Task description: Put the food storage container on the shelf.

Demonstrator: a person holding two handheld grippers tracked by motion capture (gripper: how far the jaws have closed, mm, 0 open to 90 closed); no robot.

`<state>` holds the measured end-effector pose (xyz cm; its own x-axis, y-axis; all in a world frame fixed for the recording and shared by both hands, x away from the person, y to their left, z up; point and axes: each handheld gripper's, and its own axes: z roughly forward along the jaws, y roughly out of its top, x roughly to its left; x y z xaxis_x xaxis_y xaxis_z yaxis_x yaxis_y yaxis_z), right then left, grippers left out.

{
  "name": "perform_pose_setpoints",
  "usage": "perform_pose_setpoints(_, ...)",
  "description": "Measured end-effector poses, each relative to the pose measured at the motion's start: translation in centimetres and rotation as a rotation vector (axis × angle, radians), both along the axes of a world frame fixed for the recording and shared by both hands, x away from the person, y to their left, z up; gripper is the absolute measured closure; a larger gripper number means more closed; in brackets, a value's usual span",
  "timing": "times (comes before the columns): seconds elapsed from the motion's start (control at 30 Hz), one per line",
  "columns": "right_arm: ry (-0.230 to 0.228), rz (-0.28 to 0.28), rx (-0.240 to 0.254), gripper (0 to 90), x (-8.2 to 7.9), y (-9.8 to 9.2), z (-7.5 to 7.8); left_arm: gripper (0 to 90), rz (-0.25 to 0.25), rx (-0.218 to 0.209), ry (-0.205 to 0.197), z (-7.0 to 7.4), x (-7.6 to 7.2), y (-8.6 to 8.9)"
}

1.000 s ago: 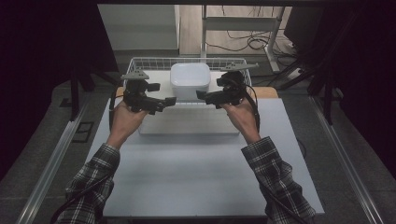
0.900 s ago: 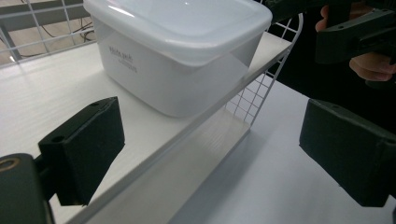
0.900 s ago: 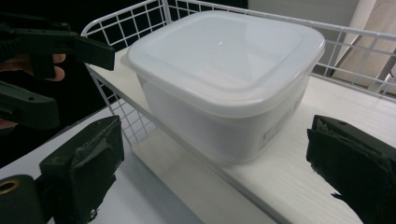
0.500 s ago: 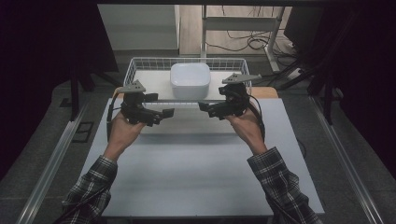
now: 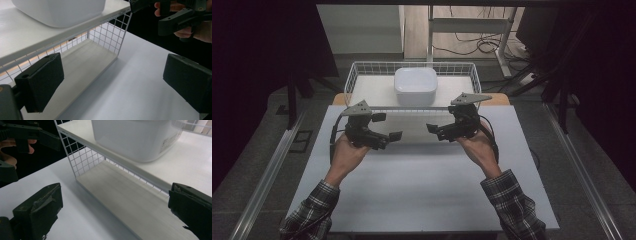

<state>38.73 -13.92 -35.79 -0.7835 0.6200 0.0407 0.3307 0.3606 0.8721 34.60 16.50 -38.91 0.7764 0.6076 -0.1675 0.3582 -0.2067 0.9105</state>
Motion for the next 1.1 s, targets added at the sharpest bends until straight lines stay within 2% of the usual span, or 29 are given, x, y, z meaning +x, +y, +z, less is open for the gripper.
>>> perform_pose_setpoints(0.17, 0.016, -0.005, 0.007, 0.0, -0.6, -0.4, -0.6, 1.7, -0.003, 0.012, -0.006, -0.7, -0.7, -0.4)
perform_pose_setpoints(0.33, 0.037, -0.007, 0.015, 0.0, -1.4, -0.8, -1.8, 1.4, -0.003, 0.017, -0.005, -2.1, -1.7, -0.9)
perform_pose_setpoints(0.4, 0.037, -0.004, 0.011, 0.0, -1.6, -0.9, -2.3, 1.4, -0.005, 0.015, -0.002, -2.4, -1.8, -0.9)
perform_pose_setpoints(0.57, 0.037, 0.012, 0.007, 0.5, -2.2, -1.0, -3.6, 1.4, -0.020, 0.023, 0.015, -4.1, -2.7, -1.4)
perform_pose_setpoints(0.83, 0.027, 0.030, -0.041, 1.8, -3.2, -0.4, -5.5, 1.7, -0.042, 0.000, 0.043, -6.1, -3.4, -1.7)
perform_pose_setpoints(0.93, 0.024, 0.033, -0.050, 1.8, -3.5, -0.3, -5.8, 1.7, -0.042, 0.010, 0.039, -6.6, -3.6, -1.9)
perform_pose_setpoints(1.1, 0.026, 0.035, -0.043, 1.9, -4.1, -0.7, -6.3, 1.6, -0.048, -0.001, 0.032, -7.6, -4.1, -1.8)
